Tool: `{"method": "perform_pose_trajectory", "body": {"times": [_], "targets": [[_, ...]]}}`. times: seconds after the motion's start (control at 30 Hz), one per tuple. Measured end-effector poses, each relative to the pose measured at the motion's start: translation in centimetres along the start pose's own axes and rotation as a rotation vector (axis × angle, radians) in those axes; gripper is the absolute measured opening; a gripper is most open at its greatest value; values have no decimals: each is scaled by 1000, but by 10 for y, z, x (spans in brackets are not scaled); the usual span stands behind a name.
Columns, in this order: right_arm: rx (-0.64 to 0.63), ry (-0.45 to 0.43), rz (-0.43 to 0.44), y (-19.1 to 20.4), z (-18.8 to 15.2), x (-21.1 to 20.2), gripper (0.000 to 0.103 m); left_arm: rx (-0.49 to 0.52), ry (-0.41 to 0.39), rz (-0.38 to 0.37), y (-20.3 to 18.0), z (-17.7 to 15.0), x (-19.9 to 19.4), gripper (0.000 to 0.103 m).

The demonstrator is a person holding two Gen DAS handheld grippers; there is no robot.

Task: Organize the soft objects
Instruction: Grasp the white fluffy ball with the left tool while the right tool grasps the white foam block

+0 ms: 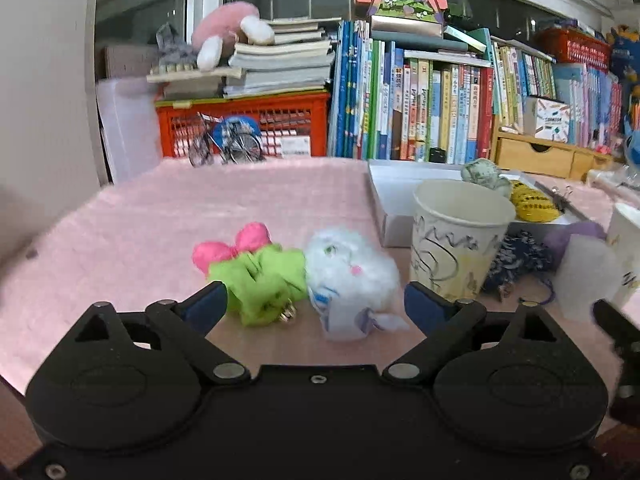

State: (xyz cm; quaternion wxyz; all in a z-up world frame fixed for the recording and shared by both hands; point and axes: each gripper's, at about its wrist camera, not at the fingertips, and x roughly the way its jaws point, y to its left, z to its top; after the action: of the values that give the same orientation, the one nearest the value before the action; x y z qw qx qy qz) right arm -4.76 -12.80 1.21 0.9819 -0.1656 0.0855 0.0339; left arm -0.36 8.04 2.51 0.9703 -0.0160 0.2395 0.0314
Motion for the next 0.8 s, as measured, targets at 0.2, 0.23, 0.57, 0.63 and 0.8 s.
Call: {"method": "perform_pose_trajectory", "body": {"times": [0.2, 0.23, 0.57, 0.63, 0.8], "targets": [[129, 16, 24, 0, -4, 6, 93, -35, 1, -14, -3, -8, 0, 89], [171, 26, 25, -2, -7, 8, 93, -26, -1, -12, -5, -9, 0, 87], [344, 92, -45, -11, -12, 29, 85, 64, -19, -8, -21, -16, 1, 60], [366, 111, -50, -12, -13, 35, 84, 62, -7, -17, -21, -16, 5, 56], [401, 153, -71, -8, -16, 45, 77, 64, -3, -15, -23, -19, 12, 51]]}}
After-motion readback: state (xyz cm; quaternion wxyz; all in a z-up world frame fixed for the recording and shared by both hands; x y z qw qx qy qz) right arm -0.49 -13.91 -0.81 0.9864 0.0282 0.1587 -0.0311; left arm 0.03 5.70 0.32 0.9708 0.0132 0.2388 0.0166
